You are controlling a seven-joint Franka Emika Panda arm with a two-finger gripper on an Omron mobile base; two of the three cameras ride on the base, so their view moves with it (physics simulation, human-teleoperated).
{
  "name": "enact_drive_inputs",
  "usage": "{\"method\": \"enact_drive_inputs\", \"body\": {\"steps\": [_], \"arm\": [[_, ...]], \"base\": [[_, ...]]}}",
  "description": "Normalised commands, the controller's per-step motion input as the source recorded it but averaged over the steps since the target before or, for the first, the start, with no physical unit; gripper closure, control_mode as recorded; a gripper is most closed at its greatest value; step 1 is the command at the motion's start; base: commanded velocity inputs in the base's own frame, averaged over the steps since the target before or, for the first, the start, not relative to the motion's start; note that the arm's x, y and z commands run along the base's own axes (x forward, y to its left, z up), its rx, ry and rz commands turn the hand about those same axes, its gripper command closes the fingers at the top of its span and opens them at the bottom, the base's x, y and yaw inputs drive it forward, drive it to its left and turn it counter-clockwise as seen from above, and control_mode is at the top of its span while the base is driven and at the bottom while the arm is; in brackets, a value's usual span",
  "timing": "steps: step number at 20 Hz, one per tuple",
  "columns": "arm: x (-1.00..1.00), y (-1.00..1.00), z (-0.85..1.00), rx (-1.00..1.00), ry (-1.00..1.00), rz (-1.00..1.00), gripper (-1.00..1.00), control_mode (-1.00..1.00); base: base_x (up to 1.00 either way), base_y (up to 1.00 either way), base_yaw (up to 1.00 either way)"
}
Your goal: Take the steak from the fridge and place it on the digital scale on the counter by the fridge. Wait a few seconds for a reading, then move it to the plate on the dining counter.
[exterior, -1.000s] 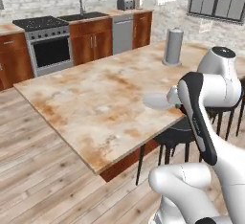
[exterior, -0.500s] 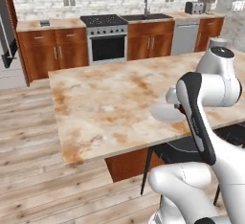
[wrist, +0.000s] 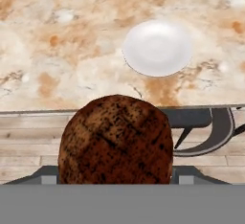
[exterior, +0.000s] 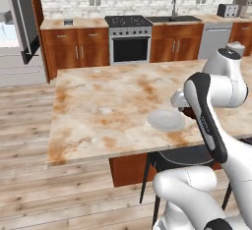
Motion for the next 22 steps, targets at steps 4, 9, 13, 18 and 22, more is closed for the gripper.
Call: {"method": "enact_drive_inputs", "body": {"steps": [4,9,13,18,22], "arm": [[0.87,-0.01,-0.48,-0.02,0.02,0.24,1.0,-1.0],[1.0,-0.04,-0.71,-0.1,0.06,0.1,1.0,-1.0],[0.91,-0.33,-0.72,-0.07,0.05,0.0,1.0,-1.0],[0.7,-0.43,-0.5,-0.01,0.04,0.0,1.0,-1.0],[0.56,-0.43,-0.32,0.0,0.0,0.0,1.0,-1.0]], "base": [[0.0,0.0,0.0],[0.0,0.0,0.0],[0.0,0.0,0.0],[0.0,0.0,0.0],[0.0,0.0,0.0]]}}
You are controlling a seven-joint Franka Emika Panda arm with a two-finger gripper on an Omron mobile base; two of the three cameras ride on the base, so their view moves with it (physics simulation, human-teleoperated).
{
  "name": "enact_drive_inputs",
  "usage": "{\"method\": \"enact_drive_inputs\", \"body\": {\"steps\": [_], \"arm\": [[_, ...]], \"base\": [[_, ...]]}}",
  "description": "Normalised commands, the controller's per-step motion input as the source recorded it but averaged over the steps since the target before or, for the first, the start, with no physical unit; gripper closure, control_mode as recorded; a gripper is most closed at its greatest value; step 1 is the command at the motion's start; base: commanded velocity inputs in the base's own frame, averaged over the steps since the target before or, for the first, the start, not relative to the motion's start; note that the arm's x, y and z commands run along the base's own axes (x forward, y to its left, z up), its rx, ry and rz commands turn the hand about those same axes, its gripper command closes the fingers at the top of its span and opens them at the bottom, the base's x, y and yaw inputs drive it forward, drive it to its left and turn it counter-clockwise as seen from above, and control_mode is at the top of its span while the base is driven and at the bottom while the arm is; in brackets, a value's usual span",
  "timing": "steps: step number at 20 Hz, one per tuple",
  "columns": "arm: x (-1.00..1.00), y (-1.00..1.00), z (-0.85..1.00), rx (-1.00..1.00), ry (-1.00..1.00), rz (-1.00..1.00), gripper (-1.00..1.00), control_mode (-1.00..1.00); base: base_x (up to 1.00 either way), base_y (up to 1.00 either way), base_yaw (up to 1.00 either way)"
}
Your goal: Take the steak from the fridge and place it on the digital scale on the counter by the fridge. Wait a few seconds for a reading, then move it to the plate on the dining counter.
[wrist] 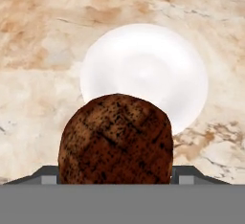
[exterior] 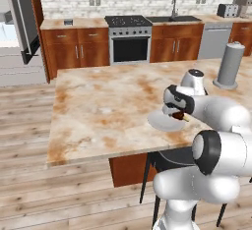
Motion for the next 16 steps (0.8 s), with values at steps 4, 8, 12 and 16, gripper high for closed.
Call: {"method": "enact_drive_inputs", "body": {"steps": [4,8,12,16], "arm": [[0.55,-0.37,-0.3,0.0,0.0,0.0,1.0,-1.0],[0.52,-0.13,-0.33,0.0,0.01,0.0,1.0,-1.0],[0.22,0.0,-0.44,0.0,0.03,0.0,1.0,-1.0],[0.19,0.0,-0.48,0.0,0.04,0.0,1.0,-1.0]], "base": [[0.0,0.0,0.0],[0.0,0.0,0.0],[0.0,0.0,0.0],[0.0,0.0,0.0]]}}
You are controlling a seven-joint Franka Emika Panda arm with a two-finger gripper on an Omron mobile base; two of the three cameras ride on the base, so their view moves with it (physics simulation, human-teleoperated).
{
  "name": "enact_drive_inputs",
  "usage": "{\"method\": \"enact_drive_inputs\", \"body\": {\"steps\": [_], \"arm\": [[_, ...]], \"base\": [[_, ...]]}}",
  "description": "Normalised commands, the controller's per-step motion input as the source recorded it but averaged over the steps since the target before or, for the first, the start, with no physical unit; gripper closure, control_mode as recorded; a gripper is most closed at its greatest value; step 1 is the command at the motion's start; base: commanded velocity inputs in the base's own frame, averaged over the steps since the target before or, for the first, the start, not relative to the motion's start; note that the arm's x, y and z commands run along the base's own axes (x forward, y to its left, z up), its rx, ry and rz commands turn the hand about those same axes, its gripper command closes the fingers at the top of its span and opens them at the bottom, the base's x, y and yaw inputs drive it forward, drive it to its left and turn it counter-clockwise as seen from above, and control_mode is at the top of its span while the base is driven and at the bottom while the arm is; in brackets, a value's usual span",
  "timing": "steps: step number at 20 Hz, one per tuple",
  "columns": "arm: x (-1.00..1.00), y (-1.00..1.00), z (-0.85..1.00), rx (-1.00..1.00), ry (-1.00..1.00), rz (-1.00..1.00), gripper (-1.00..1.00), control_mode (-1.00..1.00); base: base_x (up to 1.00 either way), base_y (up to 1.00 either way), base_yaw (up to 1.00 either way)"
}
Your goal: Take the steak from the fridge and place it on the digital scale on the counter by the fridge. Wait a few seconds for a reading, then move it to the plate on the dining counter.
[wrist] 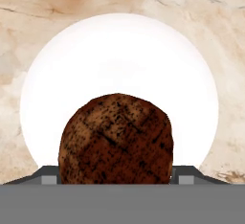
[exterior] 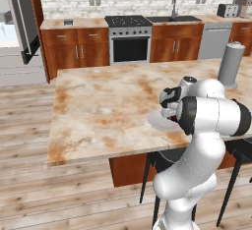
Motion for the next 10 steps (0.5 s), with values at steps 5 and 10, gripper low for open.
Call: {"method": "enact_drive_inputs", "body": {"steps": [5,10], "arm": [[0.44,0.01,-0.33,0.0,0.02,0.0,1.0,-1.0],[0.59,0.03,-0.17,0.0,0.02,0.01,1.0,-1.0]], "base": [[0.0,0.0,0.0],[0.0,0.0,0.0]]}}
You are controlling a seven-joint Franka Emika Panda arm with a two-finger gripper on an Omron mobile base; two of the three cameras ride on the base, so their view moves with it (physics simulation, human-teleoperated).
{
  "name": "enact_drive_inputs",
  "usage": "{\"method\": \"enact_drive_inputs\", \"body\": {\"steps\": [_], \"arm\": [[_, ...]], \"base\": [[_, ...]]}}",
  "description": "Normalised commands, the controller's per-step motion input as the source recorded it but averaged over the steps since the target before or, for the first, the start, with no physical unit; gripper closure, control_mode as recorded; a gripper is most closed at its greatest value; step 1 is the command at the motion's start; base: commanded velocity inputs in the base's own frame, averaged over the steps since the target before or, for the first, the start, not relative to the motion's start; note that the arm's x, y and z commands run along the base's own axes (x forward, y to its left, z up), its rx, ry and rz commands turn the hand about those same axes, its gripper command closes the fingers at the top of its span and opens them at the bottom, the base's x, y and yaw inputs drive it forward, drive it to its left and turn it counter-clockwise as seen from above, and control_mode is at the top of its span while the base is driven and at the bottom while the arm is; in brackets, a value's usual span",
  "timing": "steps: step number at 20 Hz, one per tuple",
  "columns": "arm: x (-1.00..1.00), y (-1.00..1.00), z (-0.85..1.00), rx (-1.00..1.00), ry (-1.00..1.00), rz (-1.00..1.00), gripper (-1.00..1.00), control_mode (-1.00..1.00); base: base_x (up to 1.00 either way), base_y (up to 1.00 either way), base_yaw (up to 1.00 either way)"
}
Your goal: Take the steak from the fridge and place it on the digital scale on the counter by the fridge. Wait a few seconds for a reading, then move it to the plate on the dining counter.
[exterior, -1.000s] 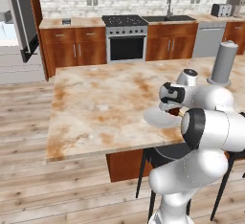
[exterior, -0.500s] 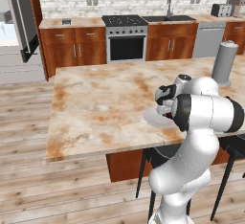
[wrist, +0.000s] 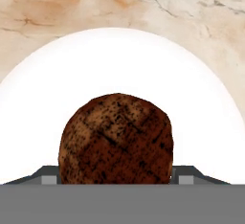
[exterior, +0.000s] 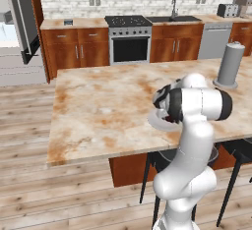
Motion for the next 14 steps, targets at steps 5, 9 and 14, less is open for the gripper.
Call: {"method": "enact_drive_inputs", "body": {"steps": [5,9,14], "arm": [[0.35,0.01,-0.13,0.0,0.02,0.01,-1.0,-1.0],[0.0,0.0,0.0,0.0,0.0,0.0,-1.0,-1.0],[-0.02,0.0,0.03,0.0,0.0,0.0,-1.0,-1.0]], "base": [[0.0,0.0,0.0],[0.0,0.0,0.0],[0.0,0.0,0.0]]}}
